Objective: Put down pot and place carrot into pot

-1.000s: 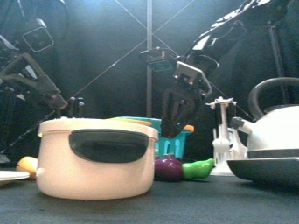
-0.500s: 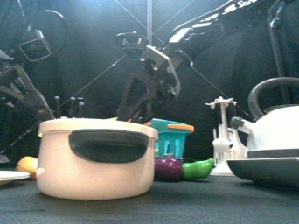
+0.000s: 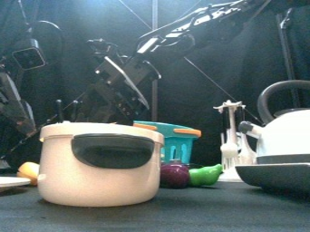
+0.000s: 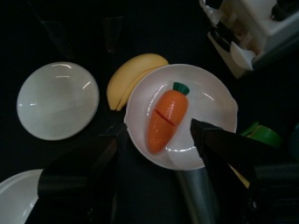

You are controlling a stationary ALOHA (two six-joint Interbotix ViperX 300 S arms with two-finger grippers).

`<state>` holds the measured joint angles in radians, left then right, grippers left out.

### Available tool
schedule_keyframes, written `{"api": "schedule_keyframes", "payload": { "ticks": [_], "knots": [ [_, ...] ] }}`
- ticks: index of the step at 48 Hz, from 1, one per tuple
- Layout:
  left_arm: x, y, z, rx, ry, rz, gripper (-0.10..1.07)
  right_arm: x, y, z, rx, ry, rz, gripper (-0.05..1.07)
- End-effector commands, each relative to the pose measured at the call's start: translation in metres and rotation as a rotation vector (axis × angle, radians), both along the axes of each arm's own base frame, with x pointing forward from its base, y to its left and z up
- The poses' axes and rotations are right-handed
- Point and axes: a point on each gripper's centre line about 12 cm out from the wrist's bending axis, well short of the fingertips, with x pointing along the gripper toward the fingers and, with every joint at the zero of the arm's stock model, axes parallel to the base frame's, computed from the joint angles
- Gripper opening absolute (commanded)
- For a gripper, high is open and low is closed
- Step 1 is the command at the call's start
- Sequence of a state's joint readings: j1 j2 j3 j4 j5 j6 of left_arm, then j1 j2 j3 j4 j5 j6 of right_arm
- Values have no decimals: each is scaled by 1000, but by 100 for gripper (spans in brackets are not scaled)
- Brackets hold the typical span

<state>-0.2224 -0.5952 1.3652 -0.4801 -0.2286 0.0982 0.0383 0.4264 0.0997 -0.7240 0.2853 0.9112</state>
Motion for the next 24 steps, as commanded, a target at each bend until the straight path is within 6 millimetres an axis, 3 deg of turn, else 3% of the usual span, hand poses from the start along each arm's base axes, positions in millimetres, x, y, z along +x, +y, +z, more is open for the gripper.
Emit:
{"api": "schedule_keyframes", "payload": {
  "ticks": [1, 24],
  "knots": [
    [3, 0, 4, -1, -18, 2, 78, 8, -9, 16, 4, -43, -18, 92],
    [3, 2, 4, 1, -18, 9, 78, 17, -13, -4, 14, -14, -41, 92]
  ]
}}
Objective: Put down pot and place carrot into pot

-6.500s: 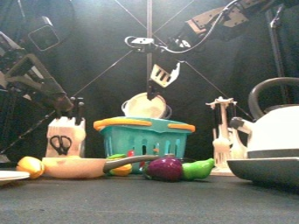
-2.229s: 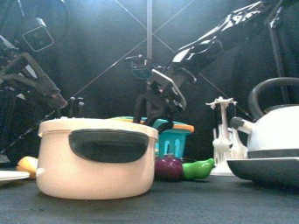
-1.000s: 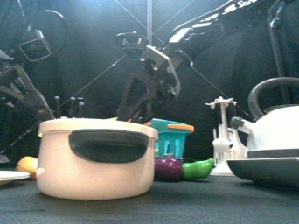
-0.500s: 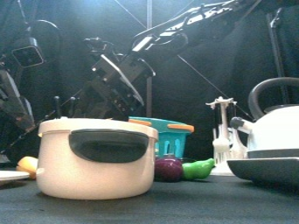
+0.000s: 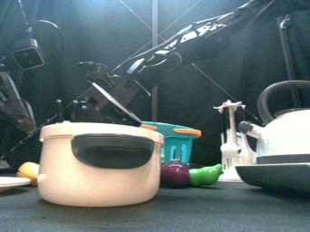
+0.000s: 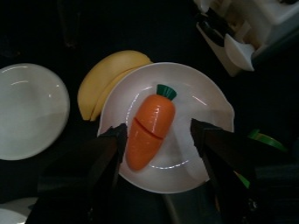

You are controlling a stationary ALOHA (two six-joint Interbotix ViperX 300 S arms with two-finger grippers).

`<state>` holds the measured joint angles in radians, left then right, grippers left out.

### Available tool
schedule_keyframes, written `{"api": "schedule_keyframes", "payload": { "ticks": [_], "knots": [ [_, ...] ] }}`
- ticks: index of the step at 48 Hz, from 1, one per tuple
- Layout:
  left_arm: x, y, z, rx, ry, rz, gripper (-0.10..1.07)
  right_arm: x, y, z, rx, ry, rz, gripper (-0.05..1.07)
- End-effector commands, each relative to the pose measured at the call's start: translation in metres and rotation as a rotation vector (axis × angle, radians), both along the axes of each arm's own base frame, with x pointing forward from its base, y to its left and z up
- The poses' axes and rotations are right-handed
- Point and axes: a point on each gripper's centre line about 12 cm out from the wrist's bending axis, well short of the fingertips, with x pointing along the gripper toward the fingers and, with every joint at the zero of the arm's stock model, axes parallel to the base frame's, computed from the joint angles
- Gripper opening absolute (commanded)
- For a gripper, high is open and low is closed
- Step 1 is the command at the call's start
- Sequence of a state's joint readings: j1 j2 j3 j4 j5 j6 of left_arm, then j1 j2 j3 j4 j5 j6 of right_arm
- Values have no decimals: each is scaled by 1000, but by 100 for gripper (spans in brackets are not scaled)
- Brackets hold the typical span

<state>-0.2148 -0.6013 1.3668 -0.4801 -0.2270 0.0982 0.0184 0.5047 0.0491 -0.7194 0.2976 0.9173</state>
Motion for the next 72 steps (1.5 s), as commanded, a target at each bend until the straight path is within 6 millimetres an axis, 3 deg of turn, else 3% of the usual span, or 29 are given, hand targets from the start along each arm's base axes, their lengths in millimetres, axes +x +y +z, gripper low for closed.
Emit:
{"api": "schedule_keyframes", "payload": {
  "ticks": [1, 33, 59, 72],
  "knots": [
    [3, 0, 4, 2, -17, 2, 78, 6, -2, 20, 11, -50, -8, 92],
    [4, 1, 4, 2, -17, 7, 78, 6, -2, -2, 26, 9, -38, 90],
    [3, 2, 4, 2, -15, 11, 78, 7, -3, 4, 8, 0, -27, 43],
    [3, 2, 4, 2, -15, 11, 78, 5, -1, 22, -30, -27, -3, 37]
  ]
}}
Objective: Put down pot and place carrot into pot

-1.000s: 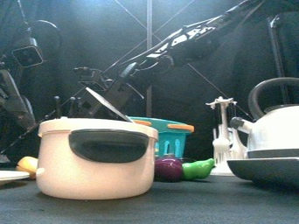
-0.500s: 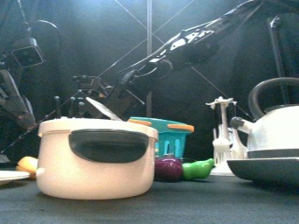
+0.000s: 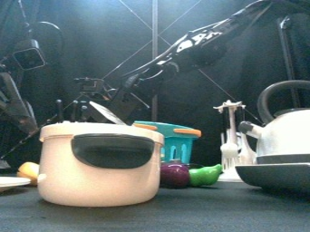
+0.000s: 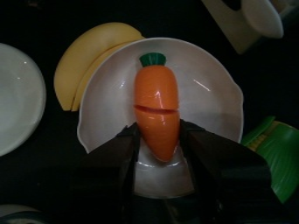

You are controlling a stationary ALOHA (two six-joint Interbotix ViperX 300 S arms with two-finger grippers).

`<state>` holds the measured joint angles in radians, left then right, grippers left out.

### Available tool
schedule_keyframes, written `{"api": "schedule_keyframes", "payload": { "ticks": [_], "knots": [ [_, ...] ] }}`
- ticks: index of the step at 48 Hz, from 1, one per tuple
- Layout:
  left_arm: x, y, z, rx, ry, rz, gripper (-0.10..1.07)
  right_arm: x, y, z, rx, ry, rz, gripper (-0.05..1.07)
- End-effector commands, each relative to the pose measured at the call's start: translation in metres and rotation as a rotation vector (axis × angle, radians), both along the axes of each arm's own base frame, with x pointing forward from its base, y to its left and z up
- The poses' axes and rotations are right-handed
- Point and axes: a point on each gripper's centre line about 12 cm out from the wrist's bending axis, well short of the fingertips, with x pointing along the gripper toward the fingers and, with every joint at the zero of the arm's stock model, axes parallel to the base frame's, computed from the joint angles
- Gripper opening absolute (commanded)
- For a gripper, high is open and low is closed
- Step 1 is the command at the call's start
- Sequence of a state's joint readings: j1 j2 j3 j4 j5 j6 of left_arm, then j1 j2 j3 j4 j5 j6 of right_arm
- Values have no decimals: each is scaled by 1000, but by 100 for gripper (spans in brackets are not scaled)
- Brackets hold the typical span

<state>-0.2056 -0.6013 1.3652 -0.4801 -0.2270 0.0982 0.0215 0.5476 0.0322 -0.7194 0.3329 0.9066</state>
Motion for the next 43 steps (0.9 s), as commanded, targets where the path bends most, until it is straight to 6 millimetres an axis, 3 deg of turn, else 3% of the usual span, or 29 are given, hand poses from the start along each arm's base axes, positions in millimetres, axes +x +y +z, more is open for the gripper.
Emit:
{"api": "schedule_keyframes", "payload": {
  "ticks": [1, 14, 43],
  "knots": [
    [3, 0, 3, 2, -14, 2, 78, 4, -1, 43, -12, -84, 7, 37],
    [3, 0, 4, 3, -17, 1, 78, 2, 2, 48, -25, -88, 18, 37],
    [3, 1, 27, 4, -129, -10, 78, -4, 2, 48, -31, -78, 20, 37]
  ]
}}
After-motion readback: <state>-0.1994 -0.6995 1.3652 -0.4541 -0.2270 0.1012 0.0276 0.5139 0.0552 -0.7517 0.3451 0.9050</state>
